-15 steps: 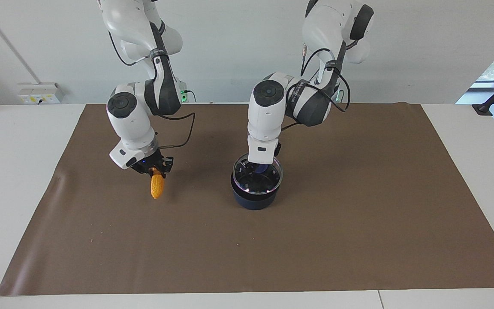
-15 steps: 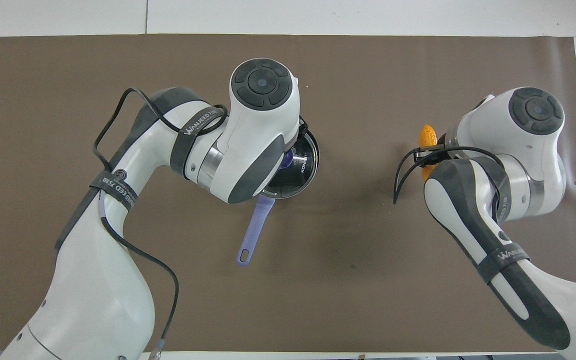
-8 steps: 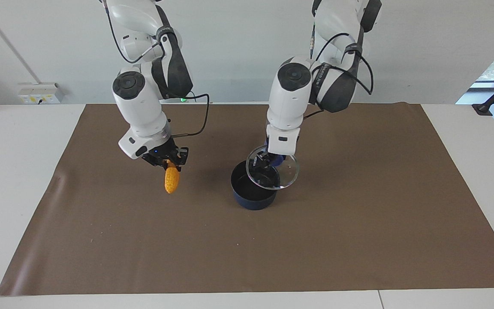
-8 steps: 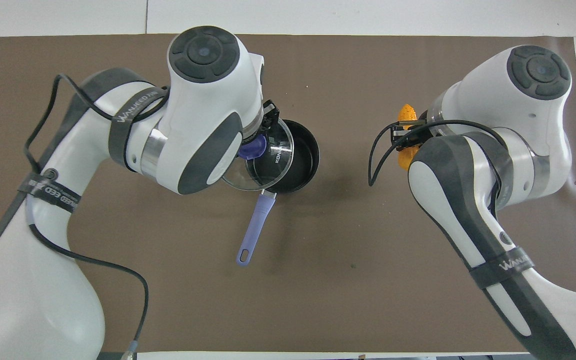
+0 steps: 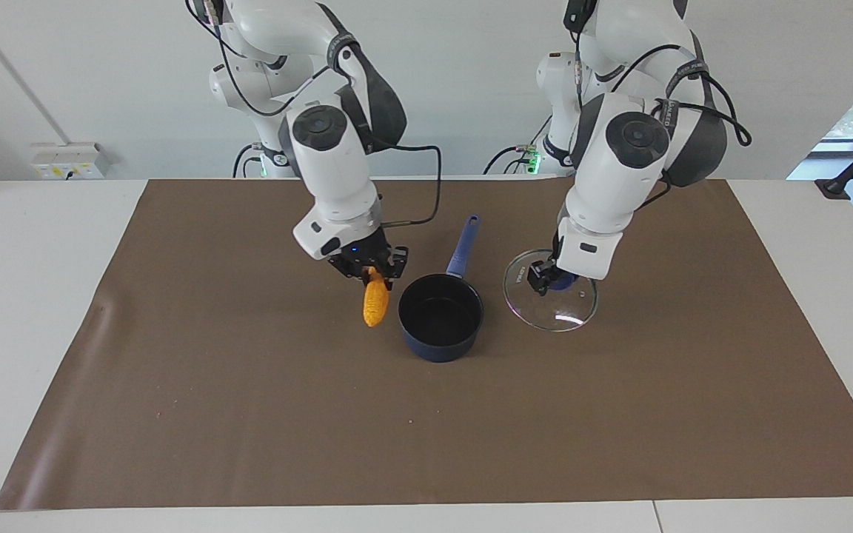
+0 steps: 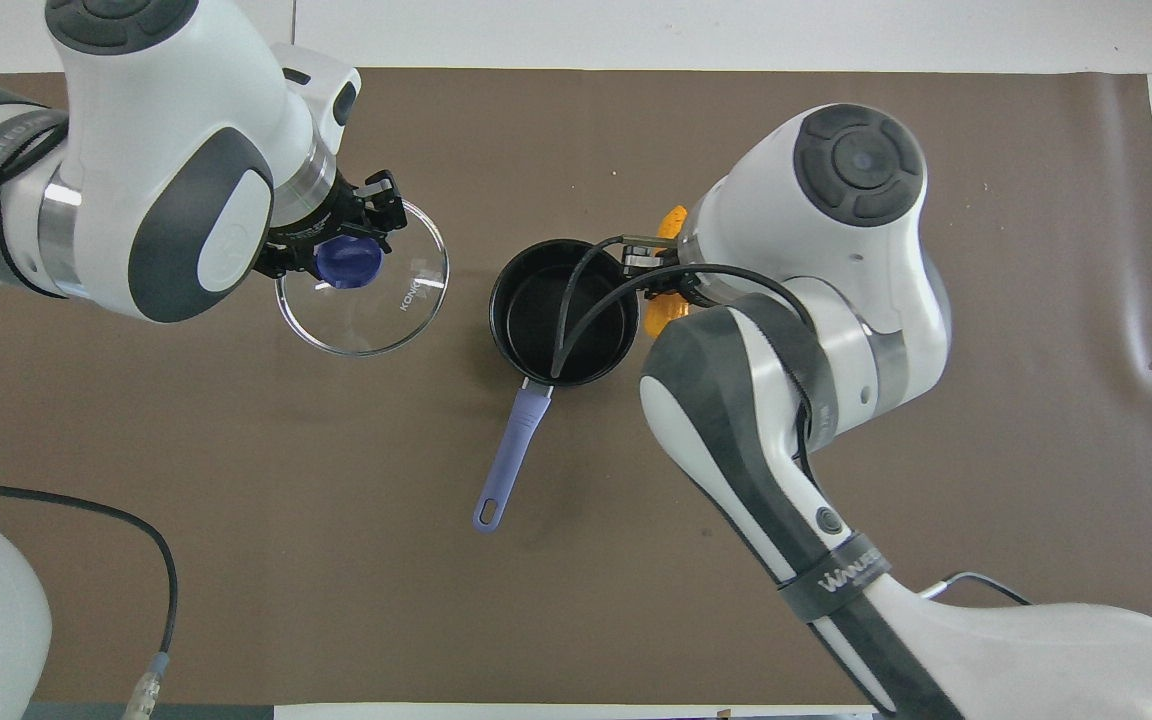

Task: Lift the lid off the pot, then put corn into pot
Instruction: 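Lower the corn into the pot while the left gripper carries the lid, then release the corn and withdraw the right gripper while the left gripper lowers the lid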

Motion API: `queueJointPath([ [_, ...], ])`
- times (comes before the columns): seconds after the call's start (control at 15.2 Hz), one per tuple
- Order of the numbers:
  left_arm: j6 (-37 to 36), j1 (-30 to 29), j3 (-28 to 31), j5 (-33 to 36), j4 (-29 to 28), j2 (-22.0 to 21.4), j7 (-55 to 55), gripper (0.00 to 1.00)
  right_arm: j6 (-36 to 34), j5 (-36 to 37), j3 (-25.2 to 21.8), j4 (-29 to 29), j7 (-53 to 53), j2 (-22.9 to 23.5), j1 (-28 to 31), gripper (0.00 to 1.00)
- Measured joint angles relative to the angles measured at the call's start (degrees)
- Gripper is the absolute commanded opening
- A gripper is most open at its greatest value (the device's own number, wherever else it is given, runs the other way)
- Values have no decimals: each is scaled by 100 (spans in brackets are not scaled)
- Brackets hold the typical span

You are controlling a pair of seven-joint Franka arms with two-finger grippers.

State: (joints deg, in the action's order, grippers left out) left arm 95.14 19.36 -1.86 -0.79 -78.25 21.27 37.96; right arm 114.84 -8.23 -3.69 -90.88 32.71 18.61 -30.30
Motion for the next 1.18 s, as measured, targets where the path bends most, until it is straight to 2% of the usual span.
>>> queueJointPath([
  [0.2, 17, -398, 14, 1, -55, -3, -846, 23, 482, 72, 0, 339, 548, 681, -608, 0],
  [0.33, 166, -633, 21, 1, -192, -27, -1355, 22, 823, 72, -1, 359, 571, 976, -698, 0],
  [0.39, 359, -729, 22, 1, -329, -55, -1527, 22, 898, 72, -2, 358, 571, 1067, -700, 3],
  [0.46, 592, -807, 22, 1, -518, -104, -1664, 22, 938, 72, -9, 357, 571, 1122, -693, 16],
  [0.53, 820, -873, 23, 1, -756, -174, -1798, 22, 952, 72, -17, 350, 571, 1144, -682, 54],
  [0.59, 1032, -934, 22, 1, -1000, -252, -1959, 22, 966, 72, -27, 333, 571, 1147, -680, 100],
  [0.79, 1593, -1184, 27, 1, -1678, -493, -2559, 22, 916, 81, -33, 314, 571, 1142, -687, 100],
  [0.92, 1782, -1408, 30, 1, -2087, -697, -2920, 19, 578, 368, -152, 480, 571, 1021, -618, 100],
  [1.05, 1824, -1503, 35, 1, -2195, -751, -3092, 19, -102, 583, -247, 683, 318, 667, -297, 100],
  [1.18, 2107, -1639, 40, 2, -2466, -788, -3242, 19, -867, 596, -277, 763, -381, 105, 236, 100],
])
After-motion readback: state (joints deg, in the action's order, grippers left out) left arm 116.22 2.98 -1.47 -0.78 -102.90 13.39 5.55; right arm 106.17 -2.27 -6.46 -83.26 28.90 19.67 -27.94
